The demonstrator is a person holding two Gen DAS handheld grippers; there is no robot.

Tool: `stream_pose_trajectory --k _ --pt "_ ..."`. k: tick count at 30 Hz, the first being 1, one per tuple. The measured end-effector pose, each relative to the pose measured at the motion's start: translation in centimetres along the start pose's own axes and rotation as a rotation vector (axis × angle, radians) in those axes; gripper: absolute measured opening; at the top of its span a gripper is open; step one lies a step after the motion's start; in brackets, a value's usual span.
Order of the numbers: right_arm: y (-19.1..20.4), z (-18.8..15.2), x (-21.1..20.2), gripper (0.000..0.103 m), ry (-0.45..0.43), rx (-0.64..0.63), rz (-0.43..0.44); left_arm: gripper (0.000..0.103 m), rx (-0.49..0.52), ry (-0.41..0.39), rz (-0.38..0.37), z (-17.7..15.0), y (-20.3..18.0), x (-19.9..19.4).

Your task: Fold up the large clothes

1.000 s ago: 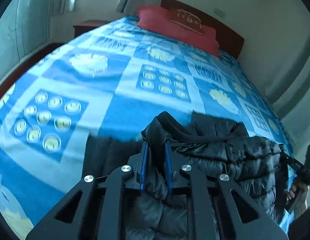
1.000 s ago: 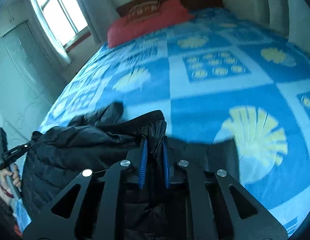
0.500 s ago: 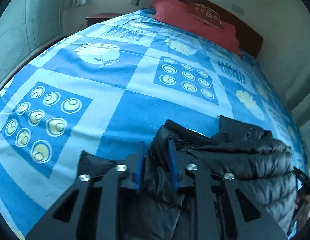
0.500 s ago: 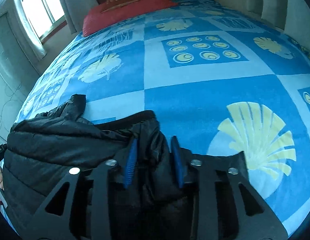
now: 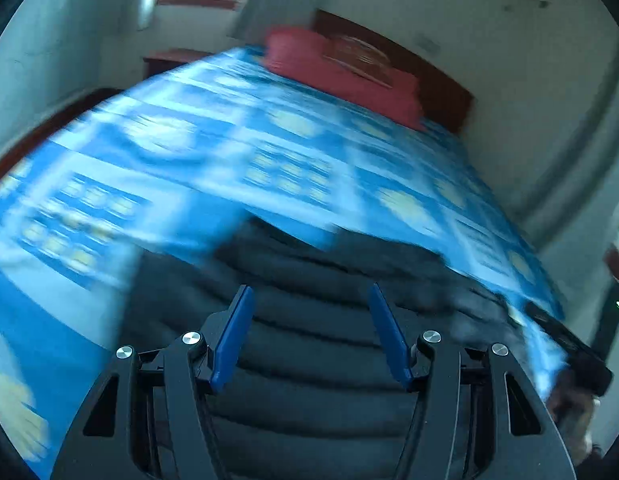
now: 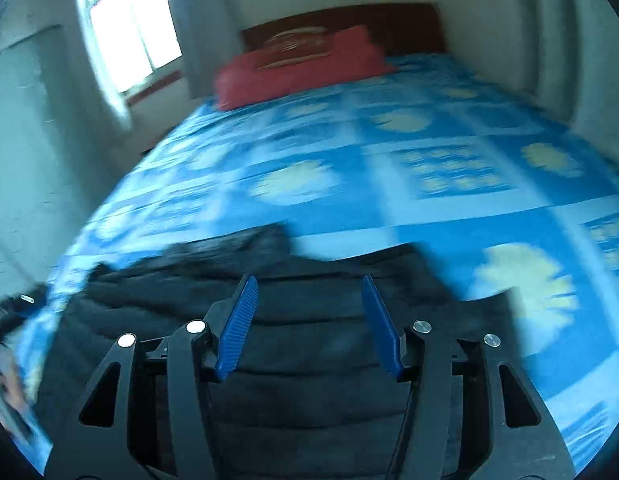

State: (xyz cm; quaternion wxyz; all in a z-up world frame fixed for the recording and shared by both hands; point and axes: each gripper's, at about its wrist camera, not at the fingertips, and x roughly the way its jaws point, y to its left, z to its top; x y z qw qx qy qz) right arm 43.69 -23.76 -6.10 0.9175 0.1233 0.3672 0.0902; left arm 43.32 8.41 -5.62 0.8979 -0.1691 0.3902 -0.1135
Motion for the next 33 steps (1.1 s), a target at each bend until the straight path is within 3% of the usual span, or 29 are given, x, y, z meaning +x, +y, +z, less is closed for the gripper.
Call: stream_pose_trajectory --k 2,4,7,9,14,17,19,20,21,24,27,29,33 --pt "2.0 -0.9 1.6 0.051 0.037 -0.021 0.055 0.06 -0.006 0.048 -0.049 -1.5 -2.1 2.1" --pt "3.8 -2.1 3.4 0.05 0.08 -0.046 0.061 0.059 -0.01 0.073 -0.049 -2.6 -3.0 3.6" --pt "4.8 -3.7 6.5 0.05 0.159 -0.056 0.016 0.059 0.07 0.079 0.039 -3.8 -4.1 5.8" --pt "5.1 -3.9 7.4 0.051 0.165 -0.072 -0.004 0.059 0.105 0.093 0.065 -3.9 -4.2 6.8" --pt "3.7 -3.9 3.8 0.05 0.108 -0.016 0.018 0.059 0.063 0.052 0.044 -3.9 -3.2 3.5" --pt "2.4 -5.5 0.8 0.05 0.049 -0.043 -0.072 0.059 0.017 -0.017 0.069 -5.0 -1.3 0.3" --pt "1.0 -6.9 1.1 0.05 0.066 -0.048 -0.168 0.058 -0.035 -0.006 0.084 -5.8 0.6 0.3" --pt "0.5 -7.3 1.5 0.05 0.077 -0.043 -0.165 0.051 -0.039 0.013 0.083 -6.2 1.4 0.9" --pt "0.2 -7.8 2.1 0.05 0.078 -0.038 -0.151 0.045 -0.026 0.02 0.097 -6.4 1.6 1.5" --pt "0.5 -7.6 1.8 0.05 0.084 -0.05 -0.163 0.045 -0.01 0.011 0.111 -6.5 1.4 1.5" --pt "0.5 -8.3 -0.9 0.05 0.069 -0.03 -0.16 0.045 -0.052 -0.008 0.079 -7.2 1.8 -1.6" --pt "-0.1 -9.6 -2.4 0.051 0.027 -0.034 -0.208 0.045 -0.048 -0.028 0.091 -8.1 2.2 -2.9" --pt "-0.6 -11.4 -0.8 0.051 0.063 -0.09 -0.246 0.045 0.03 0.017 0.128 -9.5 2.5 -1.1"
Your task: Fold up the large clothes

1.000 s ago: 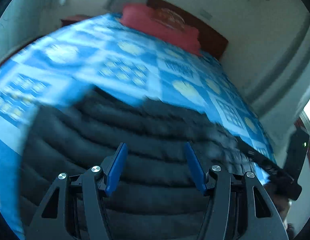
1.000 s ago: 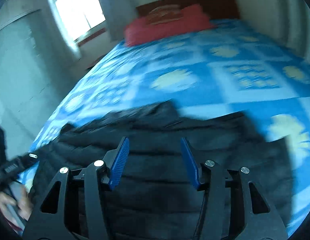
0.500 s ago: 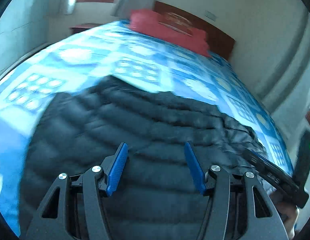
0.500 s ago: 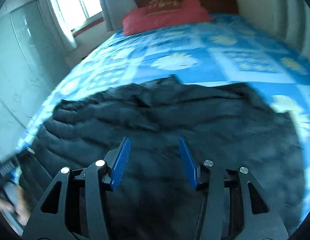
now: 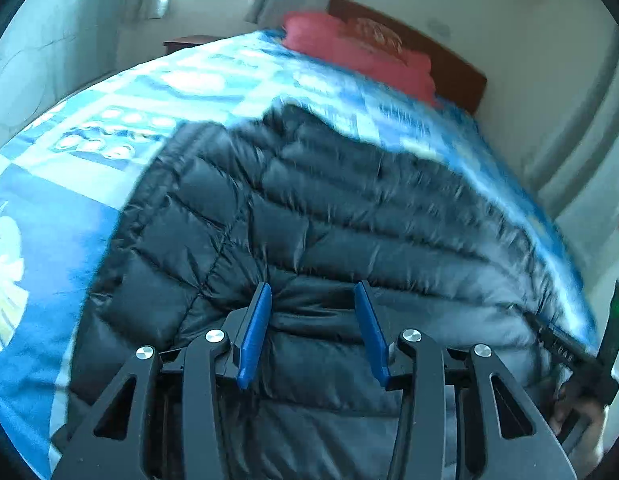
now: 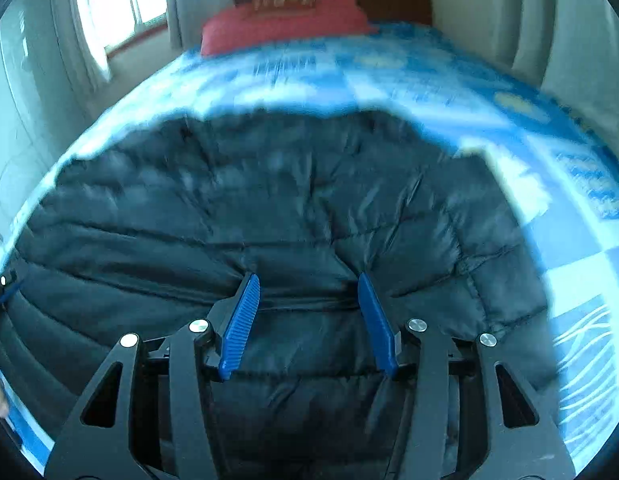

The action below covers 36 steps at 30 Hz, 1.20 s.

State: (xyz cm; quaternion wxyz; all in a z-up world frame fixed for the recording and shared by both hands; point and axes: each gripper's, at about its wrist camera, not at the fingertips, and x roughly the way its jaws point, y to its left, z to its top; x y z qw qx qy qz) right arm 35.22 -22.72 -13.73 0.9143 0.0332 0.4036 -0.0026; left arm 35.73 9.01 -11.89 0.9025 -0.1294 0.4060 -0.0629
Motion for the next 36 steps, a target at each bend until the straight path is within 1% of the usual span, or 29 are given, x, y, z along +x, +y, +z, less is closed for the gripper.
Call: stream_pose_trajectory --k 1,2,3,4,5,6,8,9,11,12,13,14,15,17,18,21,22,23,24,25,26,27,28,30,33,36 --pt "0.2 0.2 -0.2 0.051 -0.002 -0.019 -0.007 0.045 0.007 -0.005 0.011 0.2 -0.3 -0.1" --pt "0.0 0.2 -1.0 0.051 0.002 -0.002 0.003 0.045 -0.002 -0.01 0.01 0.2 -0.4 -0.4" --pt "-0.7 0.0 -2.1 0.051 0.0 0.044 0.034 0.045 -0.028 -0.011 -0.001 0.2 -0.2 -1.2" --pt "-1.6 -0.5 -3.4 0.055 -0.012 0.093 0.072 0.045 -0.058 -0.016 -0.021 0.0 0.2 -2.3" --pt "-2.3 -1.0 -4.5 0.059 -0.023 0.122 0.087 0.045 -0.083 -0.029 -0.032 -0.4 0.7 -3.6" --pt "-3.5 -2.1 -6.0 0.065 -0.044 0.158 0.087 0.051 -0.099 -0.044 -0.03 -0.9 1.2 -4.5" --pt "-5.8 -4.2 -8.3 0.068 -0.066 0.224 0.081 0.062 -0.155 -0.09 -0.009 -2.8 3.2 -7.2" --pt "-7.4 -5.1 -9.0 0.068 -0.067 0.273 0.076 0.062 -0.178 -0.104 -0.015 -3.5 3.9 -8.0" --pt "-10.2 -6.6 -9.8 0.068 -0.068 0.37 0.076 0.062 -0.238 -0.127 0.024 -5.6 5.9 -10.0" --pt "-11.5 -7.4 -10.1 0.068 -0.073 0.42 0.079 0.067 -0.258 -0.134 0.041 -6.1 6.5 -10.4" --pt "-12.4 -8.0 -10.0 0.07 -0.07 0.457 0.071 0.072 -0.293 -0.14 0.068 -6.8 7.2 -10.9" --pt "-13.5 -8.7 -9.5 0.071 -0.052 0.513 0.07 0.076 -0.345 -0.14 0.079 -7.7 8.2 -11.1" --pt "-14.3 -9.5 -8.9 0.071 -0.031 0.567 0.097 0.076 -0.374 -0.123 0.071 -8.2 8.7 -10.8" --pt "-15.3 -10.8 -7.5 0.071 -0.008 0.686 0.195 0.076 -0.476 -0.047 0.03 -9.1 10.1 -9.2" --pt "-15.4 -11.0 -6.8 0.071 -0.002 0.709 0.226 0.078 -0.498 -0.056 0.019 -9.2 10.3 -8.8" --pt "-14.9 -10.4 -5.8 0.072 -0.031 0.716 0.256 0.079 -0.477 -0.089 0.001 -8.1 9.8 -7.8" --pt "-14.8 -10.1 -5.5 0.07 -0.032 0.713 0.261 0.079 -0.495 -0.104 -0.007 -7.8 9.9 -7.4" --pt "-14.4 -9.7 -4.9 0.066 -0.032 0.707 0.261 0.078 -0.519 -0.115 -0.003 -7.6 9.9 -7.0" --pt "-14.2 -9.7 -4.3 0.05 -0.022 0.713 0.272 0.069 -0.53 -0.124 0.0 -7.5 9.9 -6.9" --pt "-14.4 -9.8 -4.1 0.04 -0.02 0.729 0.288 0.058 -0.532 -0.131 -0.021 -7.4 9.7 -6.5" --pt "-14.5 -10.0 -4.1 0.035 -0.026 0.751 0.317 0.044 -0.538 -0.123 -0.053 -7.3 9.7 -6.2" --pt "-14.6 -10.1 -4.3 0.027 -0.036 0.759 0.337 0.036 -0.555 -0.121 -0.063 -7.4 9.7 -6.1" --pt "-14.5 -10.2 -4.7 0.022 -0.047 0.752 0.343 0.032 -0.561 -0.13 -0.077 -7.4 9.7 -6.4" --pt "-14.0 -10.0 -5.7 0.019 -0.064 0.722 0.339 0.024 -0.532 -0.144 -0.084 -7.4 9.4 -7.0" --pt "-13.5 -10.2 -7.6 0.017 -0.079 0.699 0.335 0.021 -0.525 -0.142 -0.093 -8.0 9.6 -8.5" --pt "-13.2 -11.3 -9.4 0.017 -0.075 0.693 0.344 0.02 -0.528 -0.138 -0.098 -9.1 9.9 -10.7"
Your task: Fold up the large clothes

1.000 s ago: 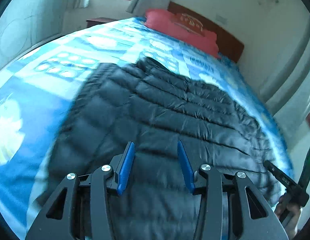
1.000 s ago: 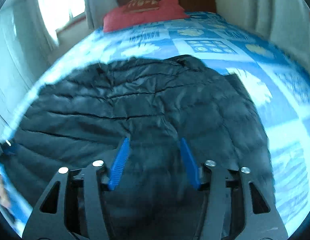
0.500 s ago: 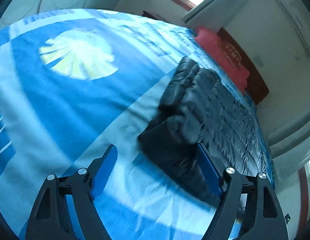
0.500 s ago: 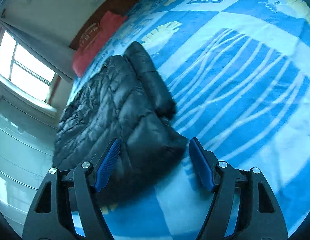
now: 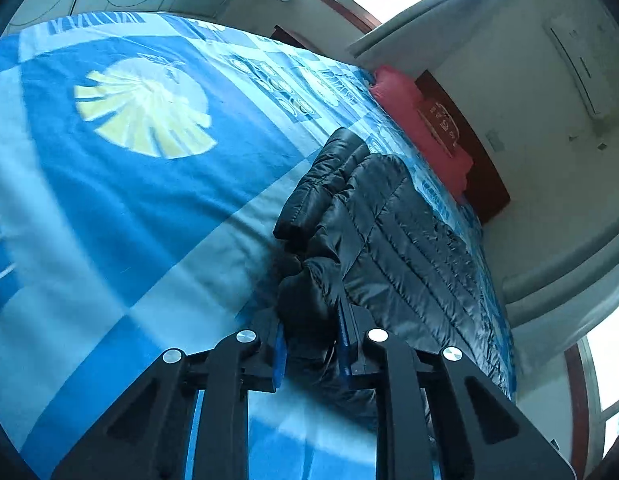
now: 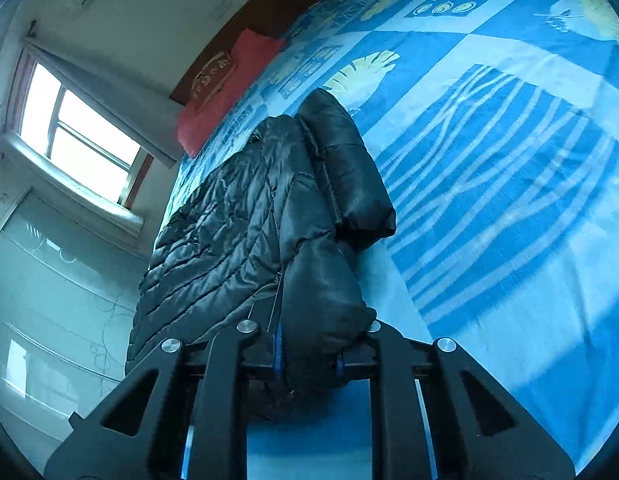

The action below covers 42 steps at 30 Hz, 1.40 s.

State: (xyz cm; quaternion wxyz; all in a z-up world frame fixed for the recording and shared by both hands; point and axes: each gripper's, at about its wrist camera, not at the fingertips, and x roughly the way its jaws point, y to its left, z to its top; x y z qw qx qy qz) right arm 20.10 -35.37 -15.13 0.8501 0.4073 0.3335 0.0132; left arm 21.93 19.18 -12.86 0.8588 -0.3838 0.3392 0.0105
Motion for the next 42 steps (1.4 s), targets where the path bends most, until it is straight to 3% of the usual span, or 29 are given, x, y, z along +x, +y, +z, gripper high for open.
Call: stream_pose_trajectory --k 11,18,23,28,31,37,39,42 --pt "-2.5 -5.8 -7.4 0.017 0.06 0.022 -0.012 0.02 -0.031 0.042 -0.002 -4.3 4.0 -7.8" --pt "-3.7 -8.7 -10.5 0.017 0.069 0.038 -0.025 0.02 -0.061 0.042 -0.002 -5.1 4.9 -9.7" --pt "-4.5 -8.9 -10.3 0.019 0.077 0.059 -0.026 0.021 -0.058 0.056 -0.002 -5.4 5.4 -9.5" --pt "-4.2 -7.9 -10.4 0.036 0.057 0.036 -0.074 0.033 -0.025 0.05 0.019 -4.8 4.9 -10.1" --pt "-4.3 -7.3 -11.5 0.044 0.038 0.013 -0.122 0.045 0.012 0.025 0.056 -4.8 4.9 -11.6" --pt "-3.9 -7.0 -14.5 0.045 -0.005 -0.07 -0.247 0.05 0.11 0.026 0.105 -4.1 4.7 -13.6" --pt "-3.0 -6.9 -15.1 0.045 -0.014 -0.117 -0.279 0.057 0.139 0.04 0.111 -3.9 4.7 -13.8" --pt "-0.7 -7.0 -15.0 0.045 -0.018 -0.194 -0.275 0.058 0.173 0.063 0.117 -3.3 4.7 -13.5"
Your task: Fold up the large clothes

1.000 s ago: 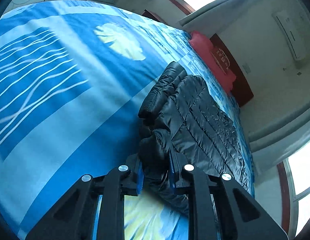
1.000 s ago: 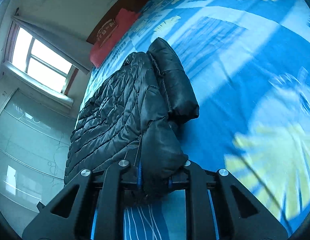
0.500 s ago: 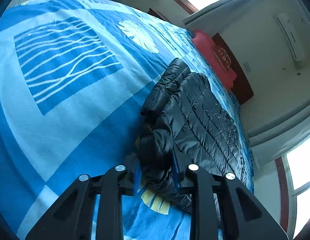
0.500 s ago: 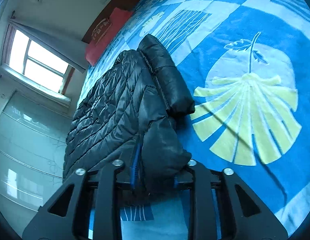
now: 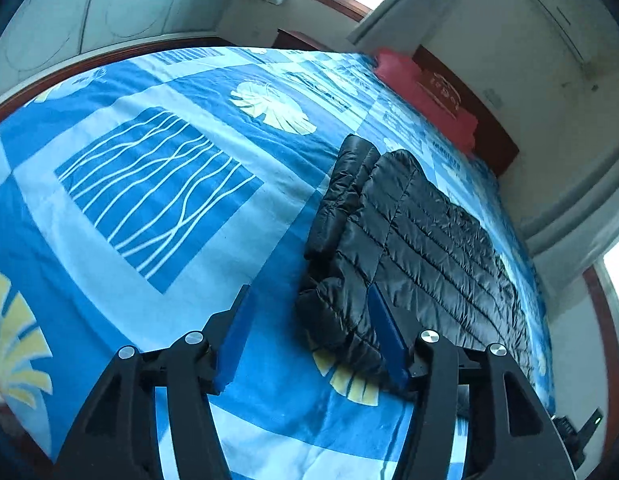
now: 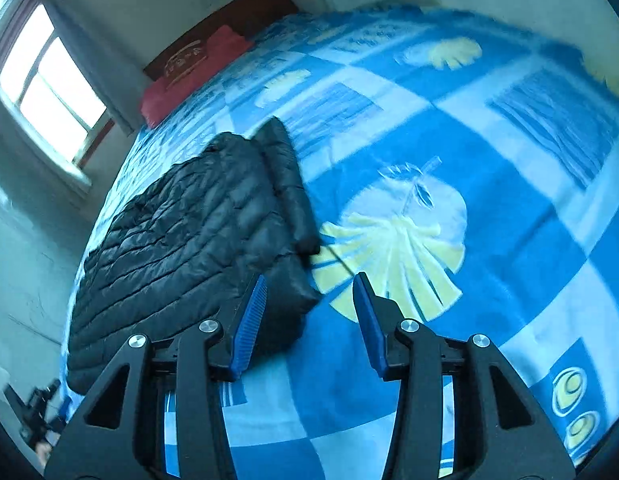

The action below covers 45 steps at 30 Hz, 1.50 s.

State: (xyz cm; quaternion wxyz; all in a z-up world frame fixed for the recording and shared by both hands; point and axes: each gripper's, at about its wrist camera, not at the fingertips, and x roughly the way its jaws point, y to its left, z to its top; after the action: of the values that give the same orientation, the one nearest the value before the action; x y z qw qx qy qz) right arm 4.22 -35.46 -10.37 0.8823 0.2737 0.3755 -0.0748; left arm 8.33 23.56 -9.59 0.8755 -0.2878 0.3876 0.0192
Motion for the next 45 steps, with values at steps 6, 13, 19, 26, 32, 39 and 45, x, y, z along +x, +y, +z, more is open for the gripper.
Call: stream_pose_trajectory --k 6,13,19,26,32,39,45 --pt "7.8 1.1 4.0 0.044 0.072 -0.16 0.091 0.062 0.018 0.026 -0.013 0.9 -0.2 1.0" --pt "18.7 3.6 10.3 0.043 0.104 -0.315 0.168 0.062 -0.008 0.039 -0.042 2.6 -0.7 2.6" --pt "23.3 3.3 14.8 0.043 0.127 -0.395 0.16 0.062 -0.05 0.043 -0.06 3.9 -1.0 4.0" --pt "22.6 1.6 19.1 0.042 0.235 -0.373 0.118 0.062 -0.132 0.077 -0.106 5.3 -1.4 6.8" --pt "22.5 0.7 19.1 0.042 0.213 -0.379 0.111 0.072 -0.179 0.09 -0.108 5.9 -2.0 8.8" --pt "22.3 0.5 19.1 0.042 0.206 -0.368 0.133 0.074 -0.238 0.09 -0.107 6.8 0.1 9.3" --pt "22.0 0.5 19.0 0.042 0.203 -0.365 0.14 0.074 -0.272 0.246 -0.24 6.9 1.0 12.4"
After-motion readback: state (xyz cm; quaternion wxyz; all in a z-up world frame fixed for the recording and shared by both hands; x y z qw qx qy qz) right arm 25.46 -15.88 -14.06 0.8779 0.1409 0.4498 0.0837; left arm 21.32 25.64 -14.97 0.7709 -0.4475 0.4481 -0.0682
